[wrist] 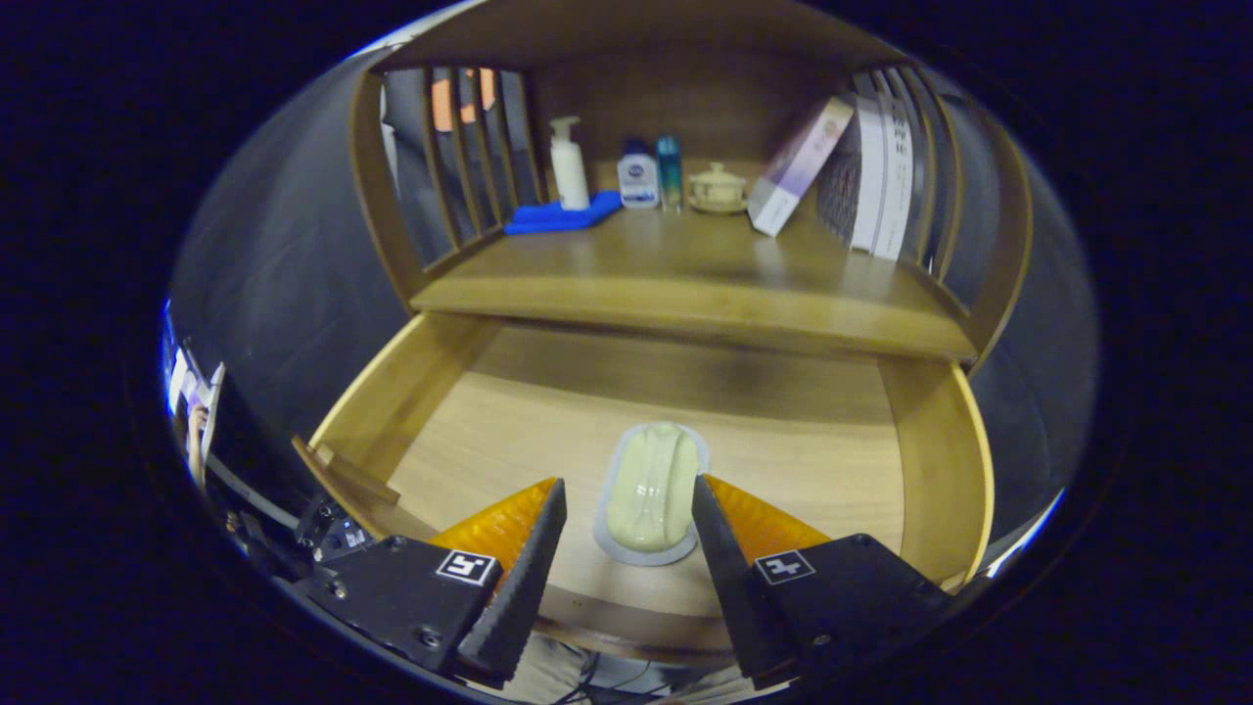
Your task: Pull open the drawer, take out the items inside it, and place them on the countertop above the cabinet.
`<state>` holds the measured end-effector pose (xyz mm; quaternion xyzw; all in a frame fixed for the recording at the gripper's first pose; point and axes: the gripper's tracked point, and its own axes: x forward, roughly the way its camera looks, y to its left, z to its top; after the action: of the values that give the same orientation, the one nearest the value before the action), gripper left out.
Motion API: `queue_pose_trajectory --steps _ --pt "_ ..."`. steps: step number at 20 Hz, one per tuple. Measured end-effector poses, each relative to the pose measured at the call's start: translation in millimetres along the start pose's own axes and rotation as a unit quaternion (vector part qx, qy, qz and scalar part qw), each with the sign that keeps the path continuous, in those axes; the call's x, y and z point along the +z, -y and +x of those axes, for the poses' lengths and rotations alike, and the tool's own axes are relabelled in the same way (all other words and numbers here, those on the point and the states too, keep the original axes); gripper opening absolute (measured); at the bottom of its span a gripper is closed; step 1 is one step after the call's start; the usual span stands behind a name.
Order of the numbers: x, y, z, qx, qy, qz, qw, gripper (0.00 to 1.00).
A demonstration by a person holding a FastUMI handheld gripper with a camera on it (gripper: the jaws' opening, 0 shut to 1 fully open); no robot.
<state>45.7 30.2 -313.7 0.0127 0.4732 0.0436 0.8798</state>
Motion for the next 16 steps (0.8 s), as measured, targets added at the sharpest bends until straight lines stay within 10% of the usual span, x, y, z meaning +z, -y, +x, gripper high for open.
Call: queue_pose_trajectory --steps 8,16 --pt "2 20 42 -0.013 -0.097 -0.004 0.995 0.71" --pt "1 16 60 -0.032 -0.114 -0.021 0.993 0.28"
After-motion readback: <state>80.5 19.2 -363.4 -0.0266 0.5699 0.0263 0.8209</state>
